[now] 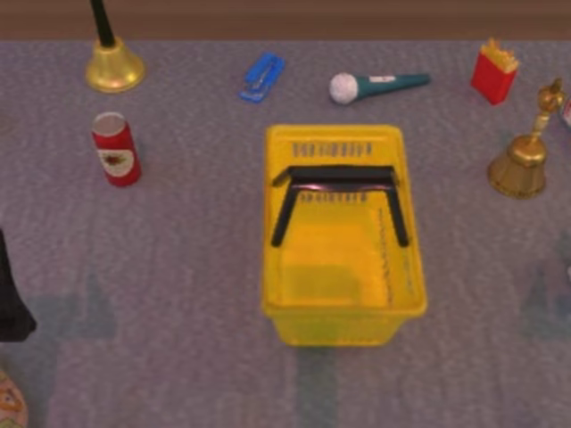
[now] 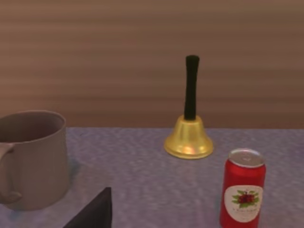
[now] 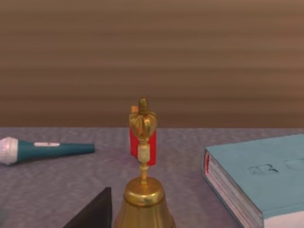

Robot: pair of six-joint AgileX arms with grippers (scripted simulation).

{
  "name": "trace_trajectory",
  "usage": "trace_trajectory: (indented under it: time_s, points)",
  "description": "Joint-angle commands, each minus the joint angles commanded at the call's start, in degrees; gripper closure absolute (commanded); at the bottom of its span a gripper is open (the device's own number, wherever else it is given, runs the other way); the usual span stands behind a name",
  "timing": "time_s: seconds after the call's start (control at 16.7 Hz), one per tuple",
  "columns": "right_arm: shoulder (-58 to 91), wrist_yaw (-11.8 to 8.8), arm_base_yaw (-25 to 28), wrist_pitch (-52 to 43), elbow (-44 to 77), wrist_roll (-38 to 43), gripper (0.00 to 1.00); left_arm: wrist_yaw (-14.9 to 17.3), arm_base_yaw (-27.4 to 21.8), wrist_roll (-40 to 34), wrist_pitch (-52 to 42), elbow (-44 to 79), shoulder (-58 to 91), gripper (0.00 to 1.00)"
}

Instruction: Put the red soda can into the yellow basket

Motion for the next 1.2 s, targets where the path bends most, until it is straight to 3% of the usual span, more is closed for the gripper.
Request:
trace_trajectory:
  time_s: [0.3,0.6,0.9,1.2]
  points:
    - [0.00,0.00,0.00,0.00,0.00,0.00,0.00,0.45,-0.40,0.64,-2.39,1.59,3.03,0.00]
    - [0.00,0.00,0.00,0.00,0.00,0.00,0.00,1.96,-1.80,4.02,-13.67,11.34,17.58,0.00]
    - [0.00,0.00,0.00,0.00,0.00,0.00,0.00,3.44,-3.40,9.63,-28.64,30.40,39.18,0.00]
    - [0.00,0.00,0.00,0.00,0.00,0.00,0.00,4.35,-4.97,16.76,-43.17,57.52,64.23,0.00]
